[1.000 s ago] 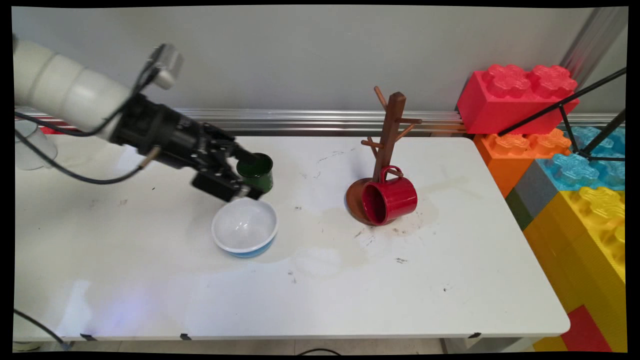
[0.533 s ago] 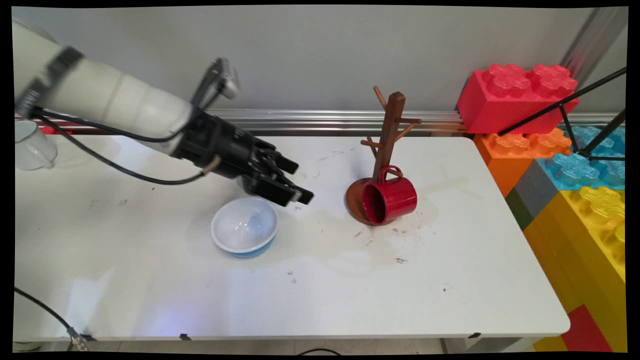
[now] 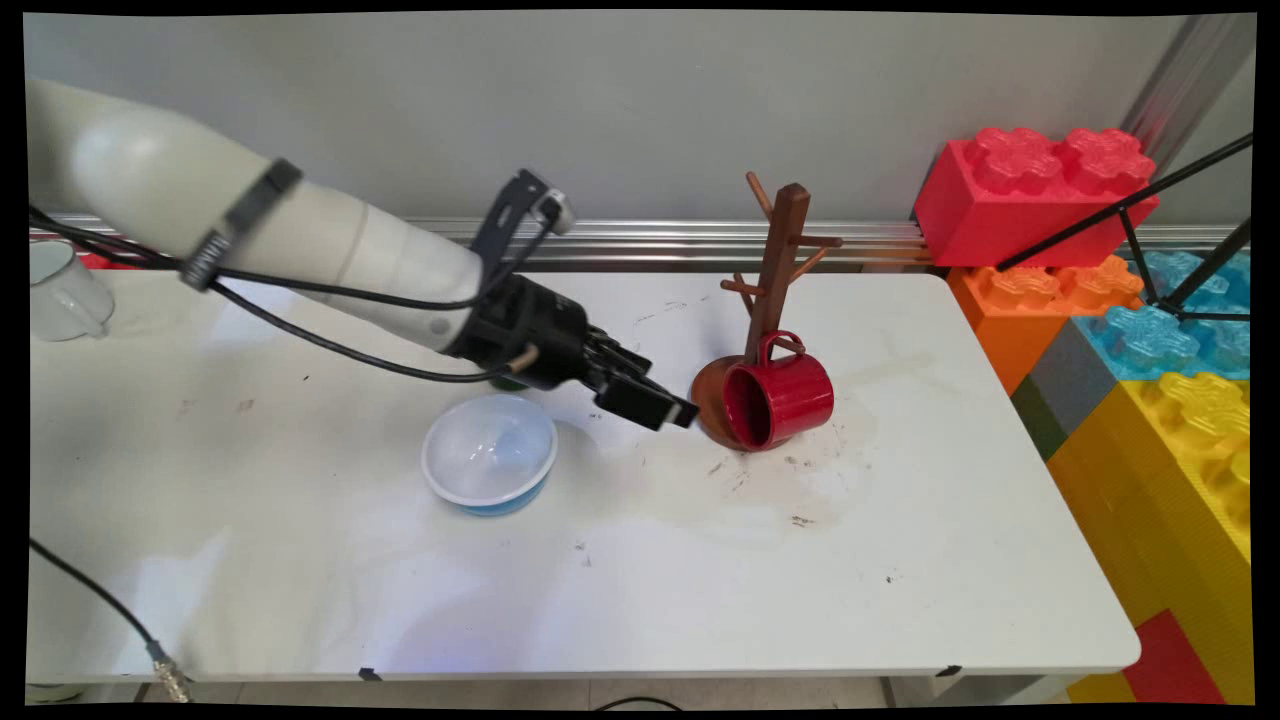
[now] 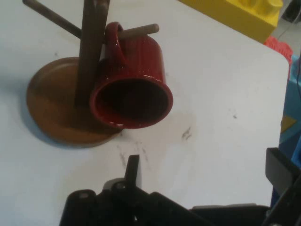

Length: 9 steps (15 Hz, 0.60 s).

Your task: Pick up the red mug from the rack

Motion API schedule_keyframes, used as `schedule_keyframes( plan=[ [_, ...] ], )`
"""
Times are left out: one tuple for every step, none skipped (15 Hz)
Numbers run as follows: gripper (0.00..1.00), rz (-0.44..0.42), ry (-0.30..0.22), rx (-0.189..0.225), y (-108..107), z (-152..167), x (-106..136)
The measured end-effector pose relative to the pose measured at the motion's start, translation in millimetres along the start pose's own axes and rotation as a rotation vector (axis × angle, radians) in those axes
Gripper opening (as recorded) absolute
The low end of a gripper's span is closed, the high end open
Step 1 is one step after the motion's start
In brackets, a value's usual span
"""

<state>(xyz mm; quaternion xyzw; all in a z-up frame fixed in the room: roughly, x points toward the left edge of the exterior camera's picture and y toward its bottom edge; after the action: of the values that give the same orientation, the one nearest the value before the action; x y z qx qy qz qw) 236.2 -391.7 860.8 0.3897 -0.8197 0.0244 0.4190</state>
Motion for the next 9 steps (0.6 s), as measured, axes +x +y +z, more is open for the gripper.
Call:
schedule_keyframes(
  plan=[
    [1.00,-0.011,0.002,0.001,1,5,0],
    [1.00,-0.027,0.006,0.004,1,11,-1],
    [1.00,-0.038,0.009,0.006,2,16,-2],
    [1.00,-0.053,0.013,0.008,2,22,-2],
    [1.00,-0.062,0.017,0.010,3,26,-3],
    [1.00,-0.075,0.022,0.011,3,33,-4],
    [1.00,-0.084,0.026,0.012,4,37,-4],
    [1.00,-0.095,0.031,0.014,5,43,-6],
    [1.00,-0.103,0.036,0.015,5,47,-6]
  ],
)
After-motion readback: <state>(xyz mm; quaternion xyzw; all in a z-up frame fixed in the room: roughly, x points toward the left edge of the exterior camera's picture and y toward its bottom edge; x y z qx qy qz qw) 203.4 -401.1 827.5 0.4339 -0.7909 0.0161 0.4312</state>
